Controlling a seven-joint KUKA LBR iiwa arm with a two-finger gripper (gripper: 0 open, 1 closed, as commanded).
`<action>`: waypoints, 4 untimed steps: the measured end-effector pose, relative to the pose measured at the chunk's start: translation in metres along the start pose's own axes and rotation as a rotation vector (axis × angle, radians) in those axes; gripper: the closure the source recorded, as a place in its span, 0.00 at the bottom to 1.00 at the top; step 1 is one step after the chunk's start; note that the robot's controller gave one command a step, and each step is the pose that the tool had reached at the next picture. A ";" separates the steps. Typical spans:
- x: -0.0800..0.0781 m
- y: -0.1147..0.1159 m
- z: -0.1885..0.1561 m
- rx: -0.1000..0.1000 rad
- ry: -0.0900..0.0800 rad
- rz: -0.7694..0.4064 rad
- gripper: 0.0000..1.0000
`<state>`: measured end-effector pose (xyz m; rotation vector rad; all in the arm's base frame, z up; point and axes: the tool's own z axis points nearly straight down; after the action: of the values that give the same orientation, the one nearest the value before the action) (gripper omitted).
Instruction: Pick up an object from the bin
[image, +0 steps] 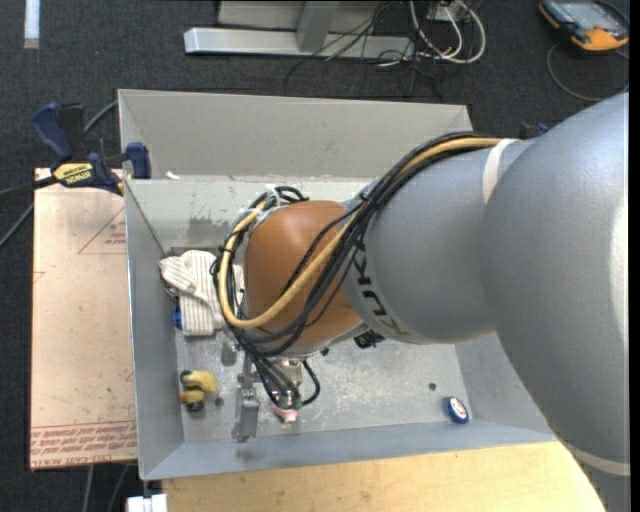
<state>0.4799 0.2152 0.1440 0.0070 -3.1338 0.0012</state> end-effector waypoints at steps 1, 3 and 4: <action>-0.002 -0.001 -0.004 -0.002 -0.007 0.005 0.00; -0.007 -0.038 0.073 -0.006 -0.017 0.154 0.00; -0.032 0.017 0.073 -0.003 -0.002 0.293 0.00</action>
Offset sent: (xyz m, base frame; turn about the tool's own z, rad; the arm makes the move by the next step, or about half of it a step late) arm 0.0045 -0.0246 -0.0604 0.2112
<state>0.5113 0.2322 0.0704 -0.4506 -3.1036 -0.0010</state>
